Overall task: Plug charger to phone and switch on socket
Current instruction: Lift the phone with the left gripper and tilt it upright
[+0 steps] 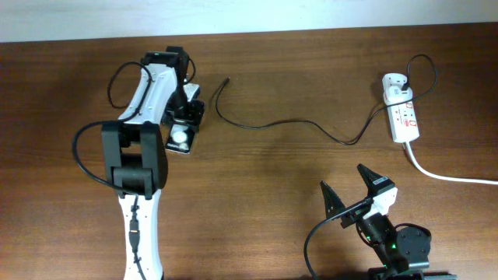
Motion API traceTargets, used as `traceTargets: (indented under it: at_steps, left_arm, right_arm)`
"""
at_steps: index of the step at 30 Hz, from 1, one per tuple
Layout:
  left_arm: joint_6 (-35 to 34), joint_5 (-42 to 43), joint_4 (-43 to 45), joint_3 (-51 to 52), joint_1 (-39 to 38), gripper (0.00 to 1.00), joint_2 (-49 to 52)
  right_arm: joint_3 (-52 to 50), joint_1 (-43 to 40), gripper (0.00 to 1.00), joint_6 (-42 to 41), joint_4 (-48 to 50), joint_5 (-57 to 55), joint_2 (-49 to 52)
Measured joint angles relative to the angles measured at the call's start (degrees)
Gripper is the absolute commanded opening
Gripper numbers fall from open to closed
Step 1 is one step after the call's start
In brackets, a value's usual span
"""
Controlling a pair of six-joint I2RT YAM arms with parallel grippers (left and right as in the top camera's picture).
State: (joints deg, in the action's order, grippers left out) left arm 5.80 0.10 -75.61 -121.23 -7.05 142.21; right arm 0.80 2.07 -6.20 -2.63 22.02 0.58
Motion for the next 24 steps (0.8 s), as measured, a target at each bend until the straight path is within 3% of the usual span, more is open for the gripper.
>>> traceTargets:
  at_steps: [1, 2, 3, 8, 15, 24]
  left_arm:
    - [-3.3, 0.4, 0.2, 0.0, -0.6, 0.77, 0.1]
    - [-6.5, 0.7, 0.6, 0.0, -0.9, 0.95, 0.1]
    - [-9.2, 0.9, 0.9, 0.0, -1.0, 0.99, 0.1]
    - [-17.2, 3.0, 1.2, -0.2, -2.4, 0.99, 0.1]
    - [-21.4, 5.4, -3.0, -6.5, -2.8, 0.99, 3.0]
    - [-23.9, 1.1, 1.4, -6.9, -3.2, 0.99, 3.2]
  right_arm:
    - [0.0, 0.0, 0.99, 0.0, 0.0, 0.0, 0.0]
    - [0.0, 0.0, 0.99, 0.0, 0.0, 0.0, 0.0]
    - [0.0, 0.0, 0.99, 0.0, 0.0, 0.0, 0.0]
    - [0.0, 0.0, 0.99, 0.0, 0.0, 0.0, 0.0]
    - [0.0, 0.0, 0.99, 0.0, 0.0, 0.0, 0.0]
    - [0.0, 0.0, 0.99, 0.0, 0.0, 0.0, 0.0]
